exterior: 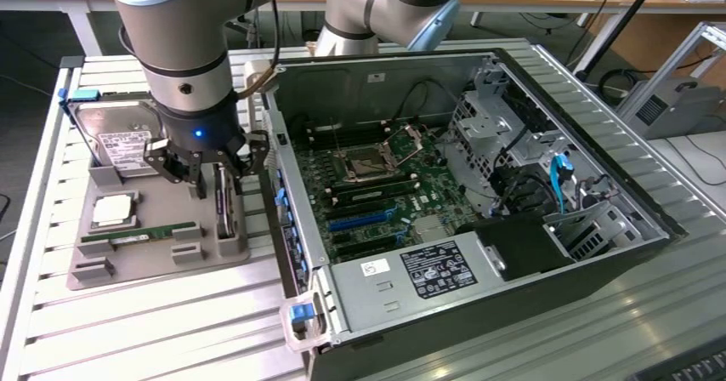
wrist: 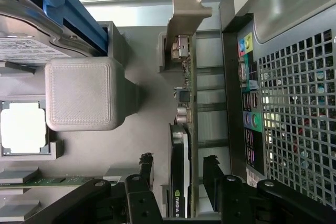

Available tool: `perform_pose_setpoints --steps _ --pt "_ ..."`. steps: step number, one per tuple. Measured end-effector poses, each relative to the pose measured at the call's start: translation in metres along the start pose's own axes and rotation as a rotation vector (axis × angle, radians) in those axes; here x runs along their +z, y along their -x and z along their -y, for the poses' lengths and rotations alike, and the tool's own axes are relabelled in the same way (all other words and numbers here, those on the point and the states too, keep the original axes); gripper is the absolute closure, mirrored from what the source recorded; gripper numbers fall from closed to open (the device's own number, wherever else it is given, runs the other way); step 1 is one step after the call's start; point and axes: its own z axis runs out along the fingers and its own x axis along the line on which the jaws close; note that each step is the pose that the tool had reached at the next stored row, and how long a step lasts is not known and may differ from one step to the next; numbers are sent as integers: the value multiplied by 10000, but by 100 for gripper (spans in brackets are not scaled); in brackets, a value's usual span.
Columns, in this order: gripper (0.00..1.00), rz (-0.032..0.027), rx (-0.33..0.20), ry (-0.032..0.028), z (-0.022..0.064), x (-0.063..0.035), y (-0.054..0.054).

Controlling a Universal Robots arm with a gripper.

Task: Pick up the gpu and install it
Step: 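Pick up the gpu and move the gpu toward the slot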

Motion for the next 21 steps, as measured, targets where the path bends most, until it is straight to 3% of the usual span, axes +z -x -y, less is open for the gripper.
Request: perform_pose_setpoints --steps 2,5,21 --pt "50 0 0 0 0 0 0" --pt "64 0 0 0 0 0 0" --pt "64 0 0 0 0 1 14"
